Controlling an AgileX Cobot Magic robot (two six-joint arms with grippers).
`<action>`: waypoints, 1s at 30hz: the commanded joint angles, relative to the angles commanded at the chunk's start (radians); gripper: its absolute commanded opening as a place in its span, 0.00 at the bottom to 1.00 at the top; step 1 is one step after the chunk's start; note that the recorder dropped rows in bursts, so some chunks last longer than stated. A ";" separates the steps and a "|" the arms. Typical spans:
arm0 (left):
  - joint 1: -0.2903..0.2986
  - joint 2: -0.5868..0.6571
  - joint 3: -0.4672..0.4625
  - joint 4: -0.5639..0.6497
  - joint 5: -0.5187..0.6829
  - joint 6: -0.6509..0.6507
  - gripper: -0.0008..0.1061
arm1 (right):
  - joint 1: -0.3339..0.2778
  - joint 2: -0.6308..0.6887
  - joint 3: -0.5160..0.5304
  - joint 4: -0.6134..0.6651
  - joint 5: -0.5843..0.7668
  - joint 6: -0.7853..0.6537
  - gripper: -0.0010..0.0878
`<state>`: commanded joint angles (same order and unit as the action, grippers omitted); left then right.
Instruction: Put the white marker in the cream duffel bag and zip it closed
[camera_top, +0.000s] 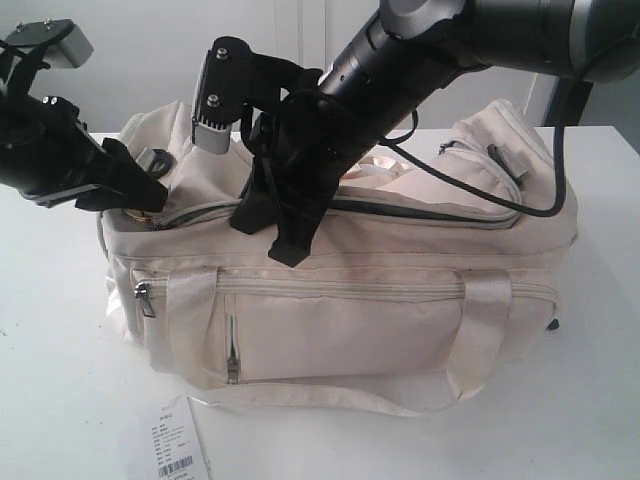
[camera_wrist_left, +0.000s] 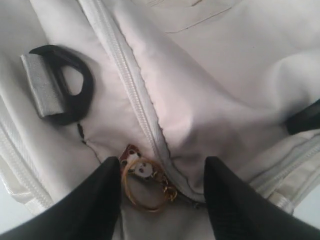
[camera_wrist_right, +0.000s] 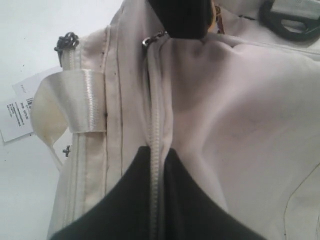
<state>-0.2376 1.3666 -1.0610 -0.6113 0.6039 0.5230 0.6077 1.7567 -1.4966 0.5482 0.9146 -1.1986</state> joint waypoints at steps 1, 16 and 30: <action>0.000 0.002 0.000 0.000 0.033 0.000 0.52 | 0.000 0.000 0.000 0.000 0.000 0.000 0.01; 0.000 0.028 -0.022 -0.020 0.101 0.075 0.01 | 0.000 0.000 0.000 0.000 -0.004 0.000 0.01; 0.000 -0.123 -0.032 -0.044 0.132 0.091 0.05 | 0.000 -0.005 0.000 0.011 -0.004 -0.007 0.02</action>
<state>-0.2376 1.2438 -1.0934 -0.6548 0.7357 0.6142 0.6077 1.7518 -1.4966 0.5597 0.9109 -1.2060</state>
